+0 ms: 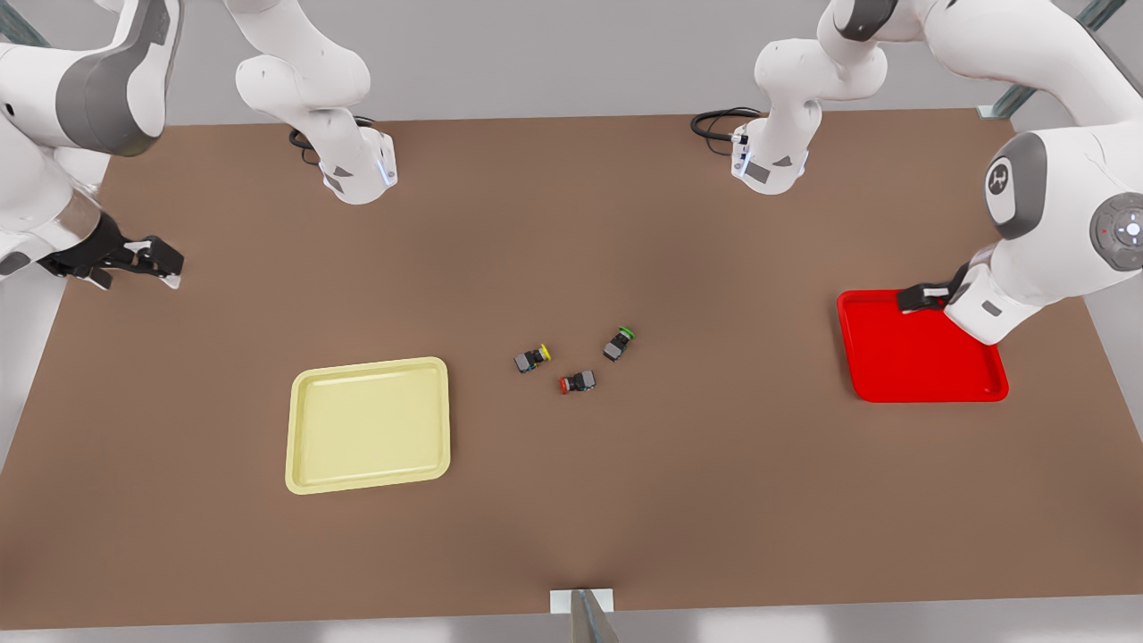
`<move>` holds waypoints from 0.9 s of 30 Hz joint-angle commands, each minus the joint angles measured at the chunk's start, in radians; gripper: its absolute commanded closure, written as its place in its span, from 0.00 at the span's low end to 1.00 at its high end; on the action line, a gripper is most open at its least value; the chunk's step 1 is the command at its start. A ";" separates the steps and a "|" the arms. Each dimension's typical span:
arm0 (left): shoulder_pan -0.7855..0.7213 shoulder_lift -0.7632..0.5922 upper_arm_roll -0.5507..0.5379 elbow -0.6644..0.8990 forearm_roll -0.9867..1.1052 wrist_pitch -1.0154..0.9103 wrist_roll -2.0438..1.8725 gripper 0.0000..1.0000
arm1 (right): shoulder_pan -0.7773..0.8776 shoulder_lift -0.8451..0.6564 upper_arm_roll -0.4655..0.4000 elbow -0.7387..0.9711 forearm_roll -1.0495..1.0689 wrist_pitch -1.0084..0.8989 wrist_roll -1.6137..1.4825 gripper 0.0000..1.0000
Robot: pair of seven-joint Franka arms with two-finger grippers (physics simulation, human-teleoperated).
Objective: Place the switches on the corresponding trays according to their colors
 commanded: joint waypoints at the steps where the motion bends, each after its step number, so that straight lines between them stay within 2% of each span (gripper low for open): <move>1: 0.001 0.000 0.000 0.000 -0.007 -0.001 0.000 0.00 | 0.073 0.000 0.000 0.000 0.000 0.000 0.000 0.00; 4: -0.025 0.017 -0.011 0.005 -0.008 -0.001 -0.003 0.00 | 0.073 0.007 0.000 -0.002 0.000 0.002 0.000 0.00; 6: -0.055 0.049 -0.074 0.006 -0.010 0.019 -0.057 0.00 | 0.077 0.043 0.002 -0.015 0.013 -0.002 -0.009 0.00; 7: -0.094 0.056 -0.074 0.006 -0.010 0.039 -0.084 0.00 | 0.128 0.046 0.003 -0.051 0.026 0.002 0.006 0.00; 12: -0.187 0.109 -0.090 -0.005 -0.051 0.104 -0.089 0.00 | 0.128 0.064 0.003 -0.097 0.027 -0.009 0.148 0.00; 15: -0.236 0.194 -0.090 -0.002 -0.051 0.194 -0.091 0.00 | 0.165 0.043 0.008 -0.186 0.096 -0.017 0.618 0.00; 18: -0.291 0.266 -0.090 0.000 -0.054 0.260 -0.091 0.00 | 0.179 0.043 0.061 -0.304 0.113 0.058 0.960 0.00; 20: -0.306 0.309 -0.090 0.003 -0.080 0.297 -0.092 0.00 | 0.188 0.044 0.126 -0.367 0.115 0.147 1.100 0.00; 24: -0.364 0.390 -0.090 0.005 -0.103 0.398 -0.101 0.00 | 0.318 0.125 0.126 -0.362 0.159 0.248 1.268 0.00; 27: -0.406 0.430 -0.089 0.006 -0.132 0.484 -0.083 0.00 | 0.383 0.188 0.127 -0.353 0.205 0.330 1.270 0.00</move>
